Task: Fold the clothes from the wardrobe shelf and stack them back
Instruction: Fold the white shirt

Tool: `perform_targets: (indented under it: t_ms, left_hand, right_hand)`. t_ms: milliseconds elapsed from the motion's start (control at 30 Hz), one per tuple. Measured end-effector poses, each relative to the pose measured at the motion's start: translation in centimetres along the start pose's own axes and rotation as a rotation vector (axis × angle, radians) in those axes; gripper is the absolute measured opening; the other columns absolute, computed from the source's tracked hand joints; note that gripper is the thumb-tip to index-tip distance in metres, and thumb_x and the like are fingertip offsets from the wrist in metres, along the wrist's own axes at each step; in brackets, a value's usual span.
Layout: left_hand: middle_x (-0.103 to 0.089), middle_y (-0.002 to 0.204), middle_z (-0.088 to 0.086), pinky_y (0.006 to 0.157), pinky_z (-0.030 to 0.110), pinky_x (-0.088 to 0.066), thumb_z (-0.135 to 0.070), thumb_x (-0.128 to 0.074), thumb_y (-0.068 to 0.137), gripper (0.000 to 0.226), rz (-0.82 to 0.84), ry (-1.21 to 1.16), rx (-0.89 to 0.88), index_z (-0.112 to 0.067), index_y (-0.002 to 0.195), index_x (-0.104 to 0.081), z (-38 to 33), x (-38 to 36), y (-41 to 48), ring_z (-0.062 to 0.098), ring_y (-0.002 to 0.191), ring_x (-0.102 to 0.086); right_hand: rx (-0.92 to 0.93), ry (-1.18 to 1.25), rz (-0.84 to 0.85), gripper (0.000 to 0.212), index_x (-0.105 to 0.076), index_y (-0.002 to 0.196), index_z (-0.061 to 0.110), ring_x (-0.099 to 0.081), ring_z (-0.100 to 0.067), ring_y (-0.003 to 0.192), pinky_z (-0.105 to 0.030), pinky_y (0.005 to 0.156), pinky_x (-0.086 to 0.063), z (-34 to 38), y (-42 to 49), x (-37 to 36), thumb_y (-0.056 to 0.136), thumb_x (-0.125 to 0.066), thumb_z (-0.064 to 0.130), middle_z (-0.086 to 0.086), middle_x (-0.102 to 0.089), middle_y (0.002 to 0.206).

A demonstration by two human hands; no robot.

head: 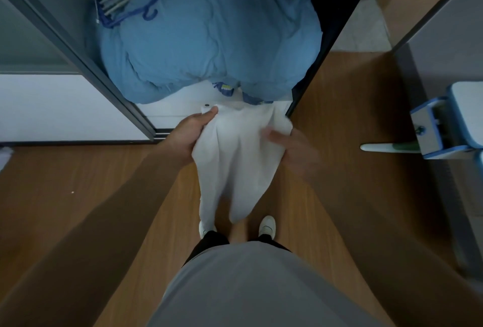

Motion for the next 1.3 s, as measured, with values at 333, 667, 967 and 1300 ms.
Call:
perform_targets:
  t_ms: [333,667,967,1300]
  left_hand:
    - [-0.066,0.13,0.008,0.089,0.035,-0.057,-0.011,-0.076,0.084,0.059,0.167,0.054,-0.08,-0.016,0.138,-0.054,0.7,0.6,-0.7,0.028,0.118,-0.064]
    - [-0.065,0.124,-0.003,0.086,0.032,-0.057,-0.011,-0.052,0.098,0.04,-0.126,0.387,-0.39,-0.044,0.111,-0.071,-2.2,0.5,-0.2,0.019,0.105,-0.064]
    - [-0.074,0.107,0.016,0.079,0.034,-0.059,0.004,-0.053,0.089,0.04,-0.133,0.118,-0.096,-0.025,0.087,-0.081,-0.9,2.3,0.9,0.028,0.093,-0.072]
    - [-0.068,0.113,0.012,0.062,0.033,-0.059,-0.006,-0.054,0.098,0.021,-0.077,0.096,0.205,-0.016,0.108,-0.069,1.2,2.6,0.5,0.027,0.09,-0.069]
  right_hand:
    - [-0.029,0.008,-0.213,0.027,-0.071,0.113,0.003,-0.069,-0.031,0.107,-0.042,0.091,-0.058,0.5,0.3,0.3,0.087,-0.074,0.003,-0.016,-0.073,0.113]
    - [0.023,-0.285,-0.324,0.016,-0.067,0.102,0.016,-0.069,-0.009,0.08,-0.019,0.058,-0.056,3.7,-0.4,3.1,0.089,-0.075,0.015,-0.005,-0.072,0.105]
    - [0.111,-0.748,-0.063,0.082,-0.043,0.146,0.041,-0.045,-0.013,0.131,-0.027,0.099,-0.049,3.9,-0.2,1.4,0.075,-0.082,0.051,0.009,-0.043,0.147]
    - [0.392,-1.484,-0.114,0.032,-0.075,0.109,0.014,-0.052,-0.018,0.1,-0.034,0.086,-0.046,4.4,-0.3,-1.1,0.092,-0.067,0.041,-0.006,-0.057,0.112]
Point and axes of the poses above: each hand's wrist, its own y-axis towards the middle knuckle, its own x-axis out of the back of the hand, z = x × y, the point moved 9 cm from there along y, towards the middle knuckle
